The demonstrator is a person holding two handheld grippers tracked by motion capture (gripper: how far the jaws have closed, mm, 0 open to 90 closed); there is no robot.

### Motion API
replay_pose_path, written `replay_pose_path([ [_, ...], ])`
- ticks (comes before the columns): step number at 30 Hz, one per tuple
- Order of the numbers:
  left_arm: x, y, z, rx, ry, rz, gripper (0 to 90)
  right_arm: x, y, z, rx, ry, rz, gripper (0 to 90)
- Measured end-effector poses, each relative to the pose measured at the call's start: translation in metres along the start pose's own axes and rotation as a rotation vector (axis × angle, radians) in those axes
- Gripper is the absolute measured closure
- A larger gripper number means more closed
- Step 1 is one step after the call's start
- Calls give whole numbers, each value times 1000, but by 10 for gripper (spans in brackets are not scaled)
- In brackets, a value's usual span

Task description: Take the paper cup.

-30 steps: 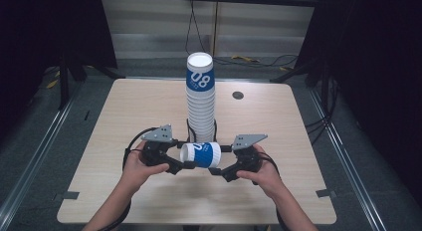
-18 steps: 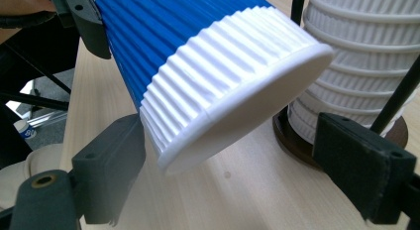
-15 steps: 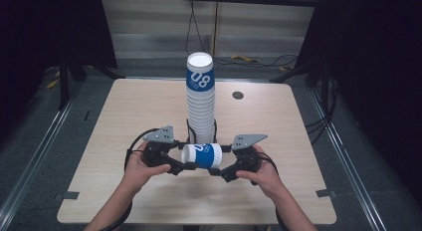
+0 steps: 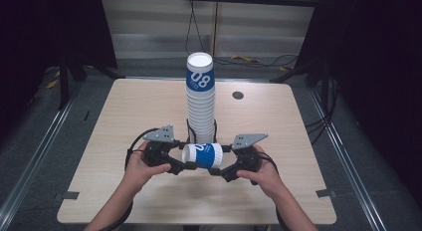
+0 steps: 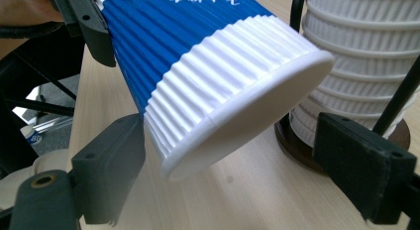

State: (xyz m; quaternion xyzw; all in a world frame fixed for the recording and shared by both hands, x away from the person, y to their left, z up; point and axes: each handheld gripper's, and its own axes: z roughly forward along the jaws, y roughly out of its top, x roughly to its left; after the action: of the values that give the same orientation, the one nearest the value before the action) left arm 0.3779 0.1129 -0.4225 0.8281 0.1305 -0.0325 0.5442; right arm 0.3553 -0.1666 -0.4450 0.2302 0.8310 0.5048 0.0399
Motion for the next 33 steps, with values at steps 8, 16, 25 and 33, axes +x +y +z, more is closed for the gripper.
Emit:
replay_pose_path([
  [8,0,1,-2,0,2,-7,289,0,1,0,-17,6,-2,126],
  [16,0,3,-3,4,2,0,290,-1,0,0,-12,4,-3,126],
  [25,1,4,-4,-1,-7,-6,290,-2,1,0,-11,9,-6,107],
  [33,1,0,-6,5,-17,-11,290,-4,4,2,0,20,-33,96],
])
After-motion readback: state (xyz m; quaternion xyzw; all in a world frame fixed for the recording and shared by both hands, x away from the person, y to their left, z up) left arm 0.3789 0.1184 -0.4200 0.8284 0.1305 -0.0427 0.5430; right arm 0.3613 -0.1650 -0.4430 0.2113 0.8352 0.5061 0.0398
